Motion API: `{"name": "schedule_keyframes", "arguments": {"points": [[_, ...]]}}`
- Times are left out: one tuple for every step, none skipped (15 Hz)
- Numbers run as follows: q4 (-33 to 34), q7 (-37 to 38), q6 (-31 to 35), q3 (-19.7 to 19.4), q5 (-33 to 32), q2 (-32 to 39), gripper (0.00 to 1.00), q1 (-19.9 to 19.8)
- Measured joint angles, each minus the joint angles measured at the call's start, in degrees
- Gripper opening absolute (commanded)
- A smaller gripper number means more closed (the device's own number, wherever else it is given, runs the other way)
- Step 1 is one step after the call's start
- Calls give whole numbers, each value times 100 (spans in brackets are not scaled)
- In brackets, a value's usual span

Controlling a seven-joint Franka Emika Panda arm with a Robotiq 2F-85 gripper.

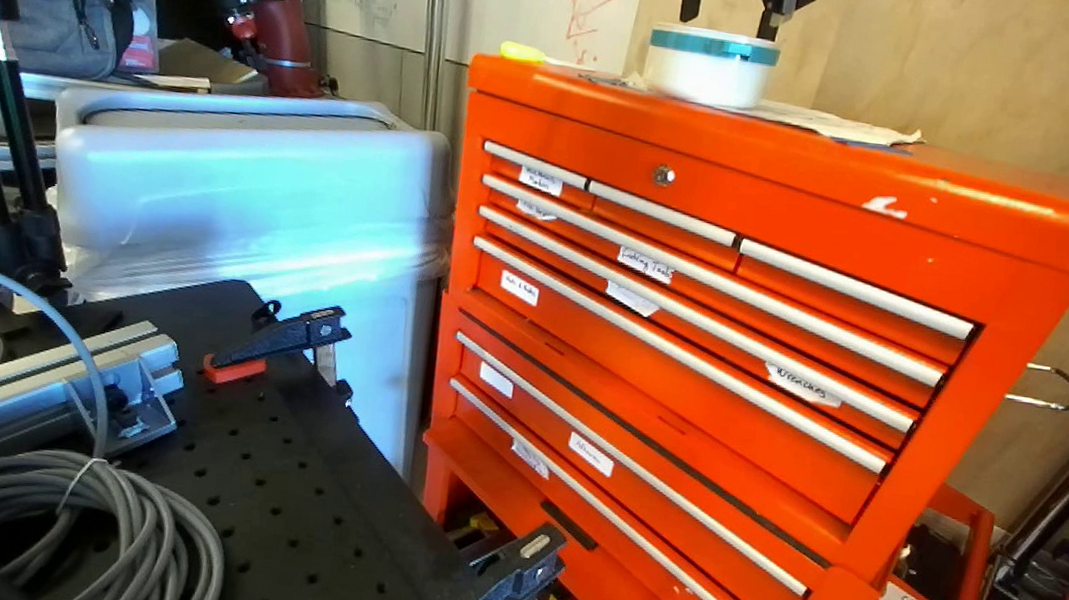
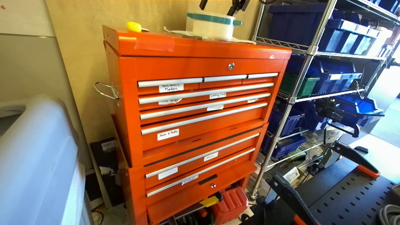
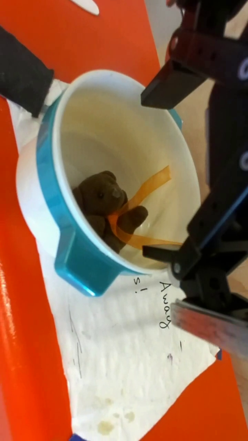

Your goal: Remove the teddy bear from the pot

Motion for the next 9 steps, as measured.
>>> {"name": "schedule_keyframes", "arguments": {"points": [[2, 35, -54, -3, -53, 3, 71, 0], [5, 73, -106, -6, -103, 10, 63, 0], [12, 101, -155, -8, -143, 23, 49, 0], [25, 127, -189, -9, -187, 43, 42, 0], [42, 156, -220, -10, -236, 72, 35, 0], [61, 191, -262, -11, -294, 103, 27, 0], [73, 219, -290, -12, -343, 132, 20, 1], [82, 233, -302, -14, -390, 154, 12, 1], [92, 247, -307, -18, -447, 169, 5, 2]]}}
